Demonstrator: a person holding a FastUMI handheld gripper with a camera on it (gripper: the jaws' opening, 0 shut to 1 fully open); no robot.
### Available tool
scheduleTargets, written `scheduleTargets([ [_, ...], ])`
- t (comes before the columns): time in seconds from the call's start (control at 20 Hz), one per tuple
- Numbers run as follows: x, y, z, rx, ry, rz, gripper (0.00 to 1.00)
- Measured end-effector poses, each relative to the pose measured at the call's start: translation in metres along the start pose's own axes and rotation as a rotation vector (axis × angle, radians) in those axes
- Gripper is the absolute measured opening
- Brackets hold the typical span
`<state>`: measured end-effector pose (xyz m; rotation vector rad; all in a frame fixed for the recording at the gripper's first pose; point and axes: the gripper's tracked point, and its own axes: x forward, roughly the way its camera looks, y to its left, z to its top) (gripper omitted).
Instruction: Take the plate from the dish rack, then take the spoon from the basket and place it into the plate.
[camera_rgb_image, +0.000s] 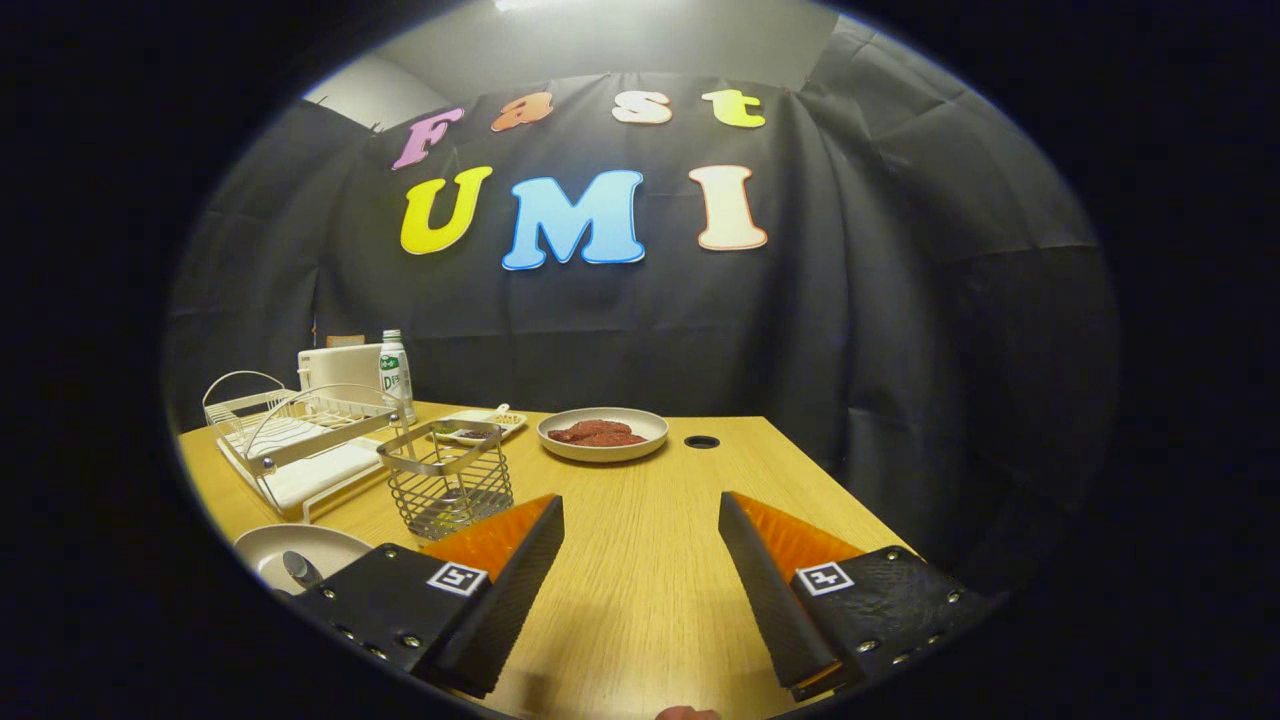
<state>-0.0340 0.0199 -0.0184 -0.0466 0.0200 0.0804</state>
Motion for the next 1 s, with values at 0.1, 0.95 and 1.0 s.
scheduleTargets([
  [0.1, -0.016, -0.009, -0.005, 0.044, 0.023, -0.036, 0.96],
  [0.95, -0.059, -0.003, 0.002, 0.007, -0.046, -0.022, 0.97],
  [1.0, -0.060, -0.003, 0.001, 0.009, -0.043, -0.022, 0.97],
])
